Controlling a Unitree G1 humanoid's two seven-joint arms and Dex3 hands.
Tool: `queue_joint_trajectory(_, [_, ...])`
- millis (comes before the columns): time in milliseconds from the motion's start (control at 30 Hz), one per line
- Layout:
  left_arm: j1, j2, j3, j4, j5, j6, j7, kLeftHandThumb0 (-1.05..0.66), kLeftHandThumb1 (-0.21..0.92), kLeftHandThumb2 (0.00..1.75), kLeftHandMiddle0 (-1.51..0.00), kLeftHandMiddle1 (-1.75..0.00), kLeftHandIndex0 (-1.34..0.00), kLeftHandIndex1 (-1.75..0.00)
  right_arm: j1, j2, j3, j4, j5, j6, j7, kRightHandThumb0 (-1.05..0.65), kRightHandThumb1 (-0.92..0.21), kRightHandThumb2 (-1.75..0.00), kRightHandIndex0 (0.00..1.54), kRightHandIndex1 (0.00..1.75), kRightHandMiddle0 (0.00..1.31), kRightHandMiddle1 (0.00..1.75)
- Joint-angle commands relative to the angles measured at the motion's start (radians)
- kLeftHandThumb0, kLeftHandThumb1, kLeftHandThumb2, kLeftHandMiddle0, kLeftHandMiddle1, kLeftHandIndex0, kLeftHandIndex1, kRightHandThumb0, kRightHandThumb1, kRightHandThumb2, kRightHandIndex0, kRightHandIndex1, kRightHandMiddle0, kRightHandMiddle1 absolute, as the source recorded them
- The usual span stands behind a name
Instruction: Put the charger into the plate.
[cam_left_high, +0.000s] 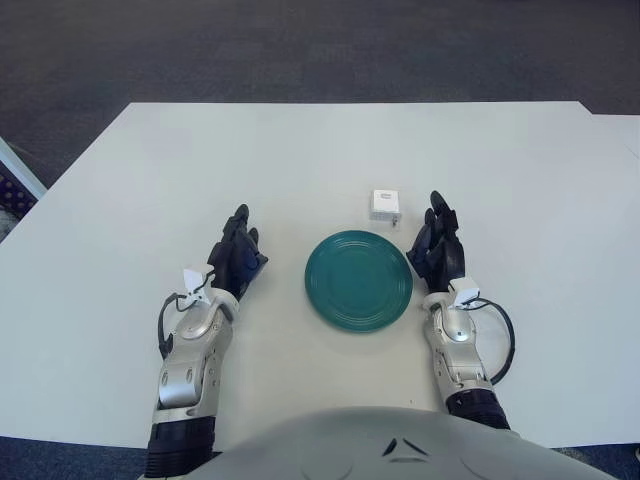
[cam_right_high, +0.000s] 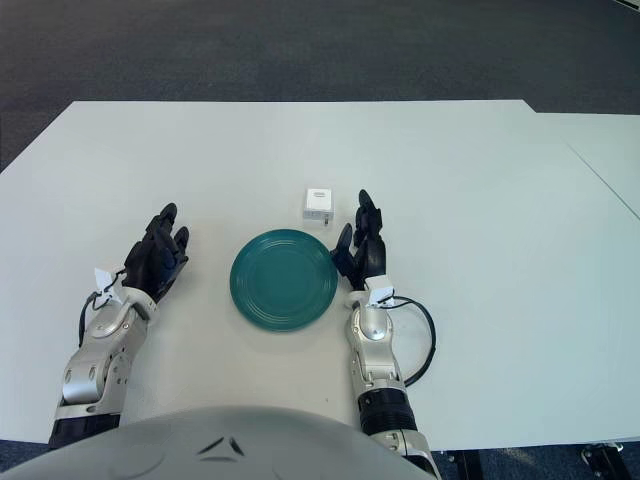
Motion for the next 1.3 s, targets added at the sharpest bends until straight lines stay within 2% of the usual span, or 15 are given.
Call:
queue_joint_trajectory(0, [0.032, 0.001, -0.006, 0.016, 0.018, -0.014, 0.012, -1.05, 0.92, 1.15, 0.0, 0.0, 0.0, 0.0, 0.036, 0.016, -0.002, 0.032, 0.002, 0.029, -0.003, -0.66, -0.92, -0.92, 0.05, 0.0, 0.0, 0.32])
queue_joint_trajectory(133, [0.044, -0.018, -0.032, 0.027, 0.022, -0.065, 0.007, -1.05, 0.92, 1.18, 0.0, 0.0, 0.0, 0.0, 0.038, 0.011, 0.0, 0.019, 0.001, 0.054, 0.001, -0.67, -0.92, -0.93, 0.04, 0.0, 0.0, 0.3])
queue_joint_trajectory(400, [0.039, -0.035, -0.067, 0.1, 0.057, -0.207, 0.003, -1.05, 0.92, 1.24, 0.0, 0.0, 0.0, 0.0, 0.04, 0.016, -0.005, 0.028, 0.009, 0.026, 0.002, -0.66, -0.92, -0.96, 0.06, 0.01, 0.0, 0.34])
queue_joint_trajectory(733, [-0.015, -0.072, -0.043, 0.284, 0.023, -0.393, -0.021, -1.05, 0.92, 1.21, 0.0, 0.0, 0.0, 0.0, 0.009, 0.005, -0.035, 0.078, 0.054, 0.025, 0.049, -0.65, -0.92, -0.96, 0.08, 0.01, 0.0, 0.37])
queue_joint_trajectory(1267, [-0.047, -0.097, -0.019, 0.417, -0.04, -0.512, -0.05, -1.05, 0.92, 1.18, 0.0, 0.0, 0.0, 0.0, 0.001, -0.013, -0.041, 0.074, 0.042, 0.074, 0.054, -0.67, -0.92, -0.95, 0.04, 0.0, 0.0, 0.27])
